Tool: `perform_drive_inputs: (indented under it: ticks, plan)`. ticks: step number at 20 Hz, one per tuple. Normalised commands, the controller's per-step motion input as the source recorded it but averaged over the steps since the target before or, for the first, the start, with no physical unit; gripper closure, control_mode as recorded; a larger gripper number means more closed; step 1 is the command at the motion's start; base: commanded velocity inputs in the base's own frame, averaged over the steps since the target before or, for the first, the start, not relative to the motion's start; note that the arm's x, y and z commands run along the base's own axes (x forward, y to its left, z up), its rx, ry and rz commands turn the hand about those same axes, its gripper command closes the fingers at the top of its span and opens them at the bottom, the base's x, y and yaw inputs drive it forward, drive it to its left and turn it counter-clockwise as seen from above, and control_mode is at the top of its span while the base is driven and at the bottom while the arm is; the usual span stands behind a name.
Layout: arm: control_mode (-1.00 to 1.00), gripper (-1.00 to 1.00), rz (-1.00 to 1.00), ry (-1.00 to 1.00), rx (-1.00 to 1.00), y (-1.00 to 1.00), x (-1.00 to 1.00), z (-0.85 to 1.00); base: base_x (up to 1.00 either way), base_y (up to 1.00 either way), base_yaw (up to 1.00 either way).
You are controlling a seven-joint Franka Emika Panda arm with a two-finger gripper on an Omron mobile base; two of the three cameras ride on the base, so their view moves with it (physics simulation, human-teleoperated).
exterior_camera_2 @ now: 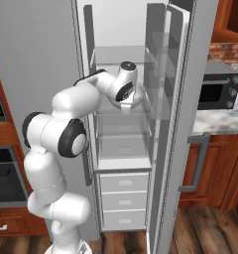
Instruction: Move the glass cup from next to the sink to the open cabinet. Then, move the bowl with the carrot to the fridge to clear the area for faucet cleaning.
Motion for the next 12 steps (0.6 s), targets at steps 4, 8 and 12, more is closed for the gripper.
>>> perform_drive_inputs:
  ticks: [4,8,12]
  plan:
    - [-1.00,1.00,-0.04,0.00,0.00,0.00,0.93,-0.07,0.00,0.00,0.00]
    - [-1.00,1.00,0.00,0.04,0.00,0.00,0.75,-0.30,0.00,0.00,0.00]
    - [-1.00,1.00,0.00,0.03,0.00,0.00,0.94,-0.18,0.00,0.00,0.00]
